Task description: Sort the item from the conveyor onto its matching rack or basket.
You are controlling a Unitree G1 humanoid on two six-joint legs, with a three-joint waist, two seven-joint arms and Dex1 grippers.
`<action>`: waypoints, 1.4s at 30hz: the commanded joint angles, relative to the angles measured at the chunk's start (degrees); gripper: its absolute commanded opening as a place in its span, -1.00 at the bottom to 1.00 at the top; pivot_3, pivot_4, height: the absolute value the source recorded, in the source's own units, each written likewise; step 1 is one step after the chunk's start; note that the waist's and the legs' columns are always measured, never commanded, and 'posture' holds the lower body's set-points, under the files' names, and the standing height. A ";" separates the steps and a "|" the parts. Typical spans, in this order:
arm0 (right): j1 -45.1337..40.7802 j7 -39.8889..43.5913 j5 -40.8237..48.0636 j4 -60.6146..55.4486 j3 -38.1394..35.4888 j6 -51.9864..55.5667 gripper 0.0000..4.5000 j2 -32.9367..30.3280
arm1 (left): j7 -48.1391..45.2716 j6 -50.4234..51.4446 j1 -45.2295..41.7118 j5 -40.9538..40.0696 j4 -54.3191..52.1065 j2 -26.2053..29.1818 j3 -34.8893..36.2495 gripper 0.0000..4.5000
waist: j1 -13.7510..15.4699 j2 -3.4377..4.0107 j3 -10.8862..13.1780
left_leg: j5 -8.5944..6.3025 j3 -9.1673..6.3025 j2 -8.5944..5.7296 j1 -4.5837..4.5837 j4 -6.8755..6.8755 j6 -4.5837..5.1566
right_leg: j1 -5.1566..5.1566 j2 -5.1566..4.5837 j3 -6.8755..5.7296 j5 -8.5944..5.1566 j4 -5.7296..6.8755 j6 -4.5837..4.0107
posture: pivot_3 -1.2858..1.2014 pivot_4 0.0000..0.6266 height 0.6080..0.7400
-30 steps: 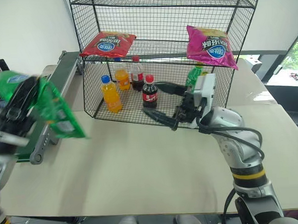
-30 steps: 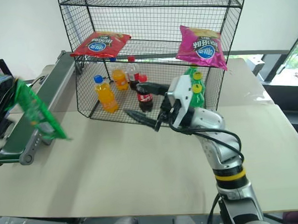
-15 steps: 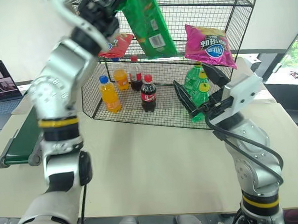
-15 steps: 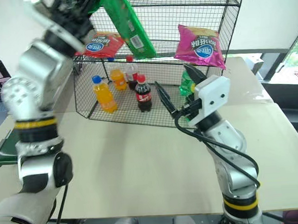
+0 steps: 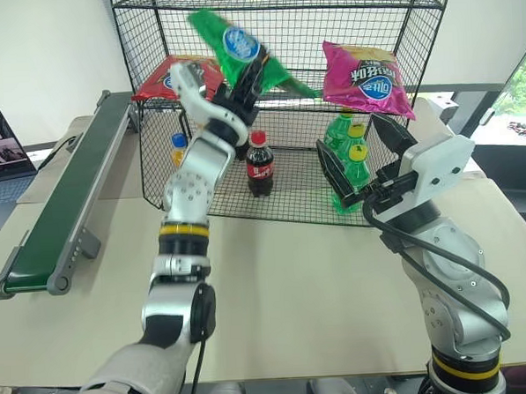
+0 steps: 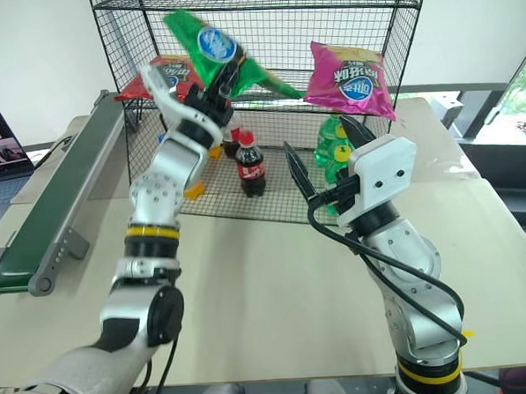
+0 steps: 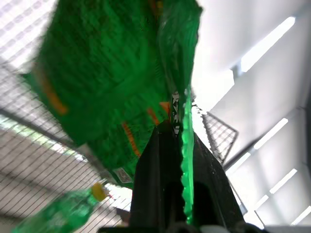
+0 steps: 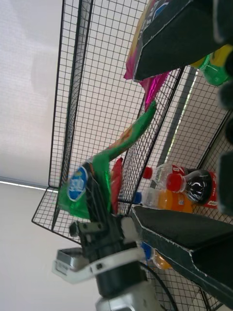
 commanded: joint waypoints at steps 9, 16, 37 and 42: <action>-4.41 -1.55 -2.28 2.11 -0.19 2.48 1.00 -1.31 | 6.76 10.34 -0.18 2.29 -8.25 -1.90 -1.75 -0.99 | 0.61 -0.04 0.02 | 0.01 -0.03 -0.09 -0.01 0.08 -0.02 | 0.07 -0.03 -0.01 0.05 -0.03 0.04 | 0.03 -0.52 0.97; -4.35 -3.29 -3.24 0.62 0.13 4.36 1.00 -0.66 | 15.02 2.52 -6.14 7.51 -2.10 -9.73 1.38 -0.99 | 0.59 -0.08 0.04 | 0.00 -0.03 -0.10 -0.04 0.03 -0.01 | 0.07 -0.03 0.00 0.04 -0.16 0.05 | 0.03 -0.52 0.97; -1.98 -5.04 -5.07 -1.80 0.75 5.89 1.00 0.31 | 12.11 4.49 -10.75 10.62 2.78 -10.33 1.88 0.25 | 0.32 -0.14 0.09 | 0.02 -0.05 -0.21 -0.07 0.00 -0.02 | 0.05 -0.08 0.02 -0.01 -0.13 0.17 | 0.03 -0.52 0.97; -1.82 -4.67 -4.90 -1.15 0.58 5.30 1.00 0.51 | 11.32 18.01 -5.35 5.60 -6.27 -6.60 0.53 0.96 | 0.01 -0.11 0.08 | 0.03 -0.05 -0.20 -0.04 -0.02 -0.02 | 0.05 -0.09 0.04 -0.02 -0.10 0.18 | 0.03 -0.52 0.97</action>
